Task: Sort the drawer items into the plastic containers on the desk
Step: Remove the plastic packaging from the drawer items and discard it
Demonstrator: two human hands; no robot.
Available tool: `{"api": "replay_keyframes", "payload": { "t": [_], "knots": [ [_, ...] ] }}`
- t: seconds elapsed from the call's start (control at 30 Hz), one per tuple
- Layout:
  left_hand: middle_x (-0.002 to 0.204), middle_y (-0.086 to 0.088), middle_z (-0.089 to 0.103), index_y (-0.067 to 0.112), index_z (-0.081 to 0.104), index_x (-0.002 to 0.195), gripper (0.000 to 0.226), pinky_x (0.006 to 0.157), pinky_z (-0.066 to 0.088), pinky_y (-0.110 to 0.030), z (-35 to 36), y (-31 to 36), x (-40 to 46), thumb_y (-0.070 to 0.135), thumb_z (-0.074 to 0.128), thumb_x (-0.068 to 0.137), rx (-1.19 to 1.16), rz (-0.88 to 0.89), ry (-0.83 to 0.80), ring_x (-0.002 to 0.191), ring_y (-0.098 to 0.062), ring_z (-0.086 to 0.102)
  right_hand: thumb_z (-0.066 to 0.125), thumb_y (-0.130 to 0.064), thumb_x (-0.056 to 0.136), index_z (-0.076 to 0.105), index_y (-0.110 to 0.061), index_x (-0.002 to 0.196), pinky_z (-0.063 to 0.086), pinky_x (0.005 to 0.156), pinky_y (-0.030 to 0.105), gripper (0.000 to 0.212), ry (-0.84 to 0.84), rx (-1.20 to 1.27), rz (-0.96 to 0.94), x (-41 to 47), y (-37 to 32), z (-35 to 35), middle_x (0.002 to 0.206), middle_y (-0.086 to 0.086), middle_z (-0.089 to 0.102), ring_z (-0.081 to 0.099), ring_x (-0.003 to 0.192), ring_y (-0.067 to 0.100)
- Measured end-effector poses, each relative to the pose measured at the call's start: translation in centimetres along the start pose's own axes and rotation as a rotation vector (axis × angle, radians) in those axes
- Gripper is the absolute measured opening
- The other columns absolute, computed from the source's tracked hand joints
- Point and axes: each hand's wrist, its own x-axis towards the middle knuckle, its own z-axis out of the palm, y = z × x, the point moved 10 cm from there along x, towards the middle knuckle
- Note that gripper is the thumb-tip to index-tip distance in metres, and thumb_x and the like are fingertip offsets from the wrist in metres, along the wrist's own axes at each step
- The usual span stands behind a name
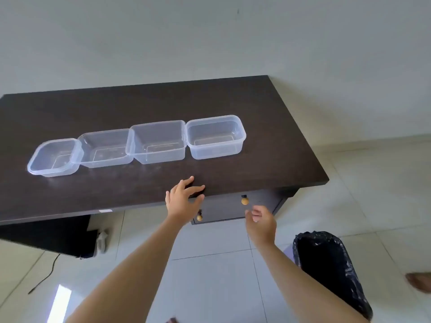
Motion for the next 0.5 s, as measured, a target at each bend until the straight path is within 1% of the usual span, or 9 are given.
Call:
{"api": "replay_keyframes", "payload": {
  "t": [0.1,0.2,0.27,0.33,0.37,0.47,0.5],
  "knots": [
    [0.141,0.018,0.044,0.044,0.067,0.107,0.023,0.115,0.015,-0.049,-0.4,-0.5,0.5,0.035,0.064,0.086,0.015,-0.001,0.114,0.136,-0.016,0.032,0.068,-0.017,0.085,0.063,-0.009,0.104,0.047,0.075,0.026,0.02,0.06,0.136,0.056,1.3,1.2,1.5,0.099,0.004,0.065,0.063,0.092,0.021],
    [0.136,0.02,0.047,0.044,0.069,0.103,0.022,0.114,0.018,-0.047,-0.4,-0.9,0.6,0.035,0.067,0.084,-0.011,-0.007,0.146,0.13,-0.015,0.038,0.071,-0.014,0.083,0.065,-0.012,0.104,0.053,0.084,0.031,0.022,0.126,0.28,0.091,1.8,2.2,3.3,0.101,0.0,0.069,0.065,0.094,0.018],
    [0.134,0.022,0.047,0.046,0.069,0.102,0.022,0.114,0.017,-0.046,-0.4,-1.1,0.7,0.034,0.068,0.083,-0.02,-0.009,0.165,0.128,-0.014,0.038,0.072,-0.012,0.082,0.065,-0.011,0.104,0.055,0.086,0.033,0.024,0.205,0.372,0.137,2.0,3.1,3.9,0.101,0.004,0.07,0.066,0.095,0.019],
    [0.133,0.023,0.047,0.046,0.068,0.101,0.022,0.114,0.016,-0.043,-0.3,-1.2,0.7,0.034,0.069,0.083,-0.023,-0.004,0.175,0.127,-0.013,0.037,0.073,-0.011,0.081,0.066,-0.006,0.106,0.055,0.085,0.033,0.026,0.264,0.446,0.178,2.2,3.8,4.4,0.101,0.009,0.071,0.067,0.094,0.021],
    [0.133,0.024,0.047,0.046,0.068,0.101,0.022,0.114,0.015,-0.042,-0.3,-1.2,0.7,0.034,0.069,0.083,-0.026,0.001,0.18,0.127,-0.012,0.037,0.073,-0.009,0.081,0.066,-0.003,0.106,0.055,0.084,0.03,0.027,0.287,0.475,0.191,2.3,3.9,4.5,0.1,0.011,0.071,0.068,0.093,0.021],
    [0.132,0.024,0.046,0.046,0.068,0.102,0.022,0.114,0.014,-0.04,-0.2,-1.1,0.6,0.033,0.068,0.083,-0.019,0.022,0.188,0.126,-0.012,0.037,0.074,-0.006,0.079,0.068,0.0,0.106,0.054,0.073,0.014,0.028,0.343,0.559,0.222,2.7,4.3,4.7,0.098,0.012,0.072,0.068,0.086,0.016],
    [0.132,0.024,0.045,0.046,0.067,0.102,0.022,0.114,0.014,-0.04,-0.2,-1.1,0.6,0.033,0.068,0.084,-0.015,0.027,0.188,0.127,-0.012,0.036,0.074,-0.005,0.079,0.069,0.001,0.104,0.053,0.07,0.012,0.027,0.357,0.58,0.237,2.8,4.4,4.7,0.097,0.012,0.072,0.067,0.083,0.013]
  ]
}}
